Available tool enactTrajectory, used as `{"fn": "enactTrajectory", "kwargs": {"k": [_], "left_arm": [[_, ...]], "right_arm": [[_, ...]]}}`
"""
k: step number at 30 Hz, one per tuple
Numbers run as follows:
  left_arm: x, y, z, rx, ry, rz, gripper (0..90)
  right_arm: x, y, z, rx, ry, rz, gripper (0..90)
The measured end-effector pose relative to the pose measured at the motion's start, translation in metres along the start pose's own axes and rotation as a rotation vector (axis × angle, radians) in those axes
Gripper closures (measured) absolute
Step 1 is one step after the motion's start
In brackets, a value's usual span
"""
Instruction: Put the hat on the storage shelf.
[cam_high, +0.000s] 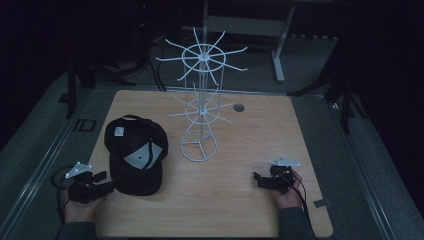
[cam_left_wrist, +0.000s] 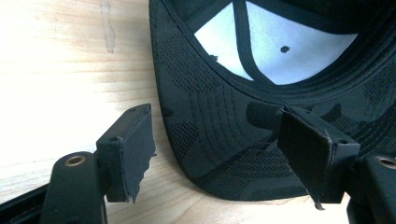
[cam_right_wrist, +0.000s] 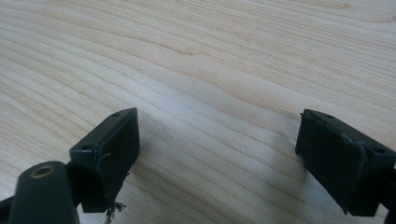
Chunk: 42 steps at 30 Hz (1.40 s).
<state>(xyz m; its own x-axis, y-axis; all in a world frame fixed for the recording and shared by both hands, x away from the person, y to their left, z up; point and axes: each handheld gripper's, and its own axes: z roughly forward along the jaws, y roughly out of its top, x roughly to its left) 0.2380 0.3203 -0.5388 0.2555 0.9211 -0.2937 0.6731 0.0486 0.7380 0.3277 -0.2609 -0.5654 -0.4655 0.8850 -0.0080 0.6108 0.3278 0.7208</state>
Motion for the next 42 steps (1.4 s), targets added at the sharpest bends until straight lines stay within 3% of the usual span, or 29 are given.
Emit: {"fn": "enactTrajectory", "kwargs": {"k": [14,28,42], "left_arm": [[0.012,-0.004,0.011,0.062,-0.028,-0.017,26.1],[0.013,-0.006,0.021,0.115,-0.057,0.000,27.1],[0.006,-0.004,0.018,0.099,-0.101,0.038,37.0]], "right_arm": [[0.000,0.000,0.000,0.000,0.000,0.000,13.4],[0.000,0.000,0.000,0.000,0.000,0.000,13.3],[0.000,0.000,0.000,0.000,0.000,0.000,13.3]]}}
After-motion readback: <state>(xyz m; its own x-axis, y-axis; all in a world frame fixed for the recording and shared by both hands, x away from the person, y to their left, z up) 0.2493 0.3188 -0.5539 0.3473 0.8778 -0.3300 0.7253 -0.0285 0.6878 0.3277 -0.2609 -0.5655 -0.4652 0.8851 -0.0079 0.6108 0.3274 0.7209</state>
